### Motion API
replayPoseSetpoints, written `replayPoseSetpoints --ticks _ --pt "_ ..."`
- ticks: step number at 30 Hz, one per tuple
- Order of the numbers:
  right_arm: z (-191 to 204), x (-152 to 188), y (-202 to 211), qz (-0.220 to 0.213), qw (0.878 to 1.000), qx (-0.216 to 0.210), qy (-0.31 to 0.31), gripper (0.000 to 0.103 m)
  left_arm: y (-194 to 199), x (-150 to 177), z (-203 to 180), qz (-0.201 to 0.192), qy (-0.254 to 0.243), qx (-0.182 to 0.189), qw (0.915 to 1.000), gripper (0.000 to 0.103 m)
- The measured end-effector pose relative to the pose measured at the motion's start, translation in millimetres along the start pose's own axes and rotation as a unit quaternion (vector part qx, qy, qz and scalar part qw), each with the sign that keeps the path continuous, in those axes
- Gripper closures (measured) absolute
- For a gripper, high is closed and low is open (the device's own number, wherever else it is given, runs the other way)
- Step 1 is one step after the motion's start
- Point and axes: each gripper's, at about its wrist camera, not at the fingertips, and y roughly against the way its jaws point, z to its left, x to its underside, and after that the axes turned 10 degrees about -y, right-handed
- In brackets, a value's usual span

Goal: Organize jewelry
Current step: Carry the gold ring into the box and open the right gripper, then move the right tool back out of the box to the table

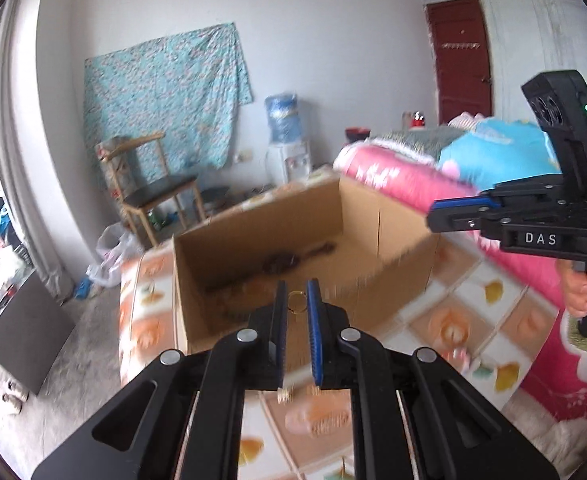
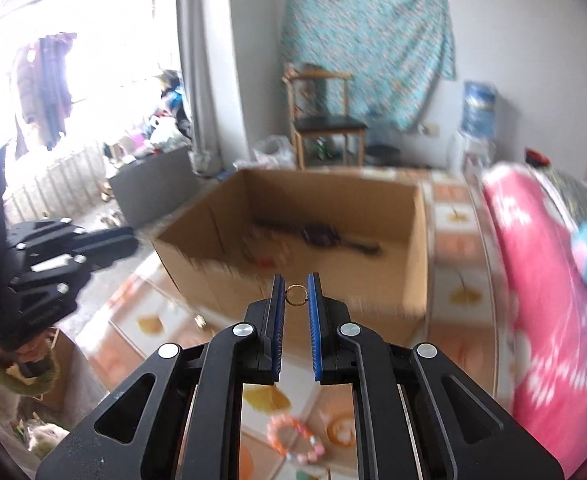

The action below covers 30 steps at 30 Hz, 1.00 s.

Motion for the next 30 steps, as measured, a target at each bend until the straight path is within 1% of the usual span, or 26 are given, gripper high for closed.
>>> replayPoseSetpoints --ticks 2,3,4,5,7,8,9,10,12,13,14,15,16,17,20,21,23,25,27,28,30 --pt "-2.3 -18.2 -14.1 0.011 1.0 -0.009 0.004 0.093 -17.0 -14.9 10.7 0.006 0.007 0.028 0.9996 0.094" --pt "-4.2 -28.2 -23.9 0.025 1.0 -0.012 0.005 0.093 -30.2 -22.1 16.8 0.015 0.014 0.045 0.9988 0.094" --pt "-8.2 -39.9 -39.3 0.047 0.999 -0.017 0.001 0.093 -41.0 -27.3 19.1 0.025 0.019 0.061 0.9977 0.094" --pt "-13.0 -47.8 -54.0 0.073 0.997 -0.02 -0.006 0.093 -63.8 -34.6 25.2 0.049 0.03 0.086 0.9947 0.094" --pt "-24.4 -62.2 -93.7 0.14 0.989 -0.027 -0.026 0.093 -93.8 -40.9 32.1 0.083 0.041 0.116 0.9889 0.094" --pt "-30.4 -66.8 -113.2 0.168 0.985 -0.024 -0.037 0.093 -119.7 -43.9 35.2 0.116 0.05 0.132 0.9832 0.094" --pt "-36.9 -69.8 -135.4 0.205 0.978 -0.023 -0.045 0.093 -141.2 -45.0 37.9 0.144 0.058 0.145 0.9772 0.094" --pt "-41.0 -71.3 -150.8 0.228 0.972 -0.02 -0.057 0.093 -157.5 -44.1 39.2 0.165 0.065 0.157 0.9717 0.094" --pt "-51.4 -72.7 -178.3 0.274 0.958 -0.017 -0.08 0.093 -198.4 -40.8 45.1 0.223 0.089 0.174 0.955 0.094" --pt "-55.6 -72.7 -192.4 0.294 0.952 -0.009 -0.084 0.093 -214.7 -39.4 47.6 0.244 0.102 0.187 0.9461 0.094" --pt "-58.9 -73.0 -204.3 0.31 0.947 0.0 -0.086 0.093 -226.3 -37.4 48.6 0.258 0.112 0.194 0.9397 0.094" --pt "-60.3 -73.0 -211.1 0.321 0.943 0.004 -0.086 0.093 -238.7 -35.7 49.4 0.278 0.118 0.197 0.9328 0.094" --pt "-61.8 -71.8 -221.1 0.34 0.936 0.007 -0.087 0.093 -250.4 -33.7 49.9 0.296 0.124 0.202 0.9254 0.094" --pt "-61.8 -70.4 -224.5 0.352 0.932 0.01 -0.088 0.093 -257.7 -30.5 48.1 0.307 0.13 0.208 0.9195 0.094" --pt "-62.3 -65.0 -242.7 0.383 0.92 0.023 -0.078 0.093 -277.4 -21.2 46.0 0.357 0.149 0.218 0.896 0.094" --pt "-63.4 -62.6 -248.0 0.393 0.916 0.029 -0.076 0.093 -280.0 -21.0 45.8 0.363 0.155 0.219 0.8923 0.094" --pt "-63.2 -57.8 -257.4 0.409 0.909 0.036 -0.073 0.092 -284.6 -19.3 45.2 0.377 0.158 0.21 0.8883 0.094" --pt "-63.9 -54.0 -265.8 0.416 0.906 0.043 -0.071 0.09 -288.2 -15.2 42.8 0.39 0.163 0.21 0.8814 0.094" --pt "-62.8 -51.4 -267.9 0.415 0.906 0.049 -0.064 0.089 -290.1 -14.0 41.4 0.398 0.162 0.206 0.879 0.094" --pt "-61.5 -50.5 -267.4 0.414 0.907 0.049 -0.065 0.086 -289.8 -13.8 41.2 0.399 0.162 0.206 0.8788 0.093" --pt "-60.7 -50.6 -265.2 0.408 0.909 0.05 -0.065 0.083 -288.7 -14.5 40.7 0.4 0.156 0.197 0.8816 0.092"
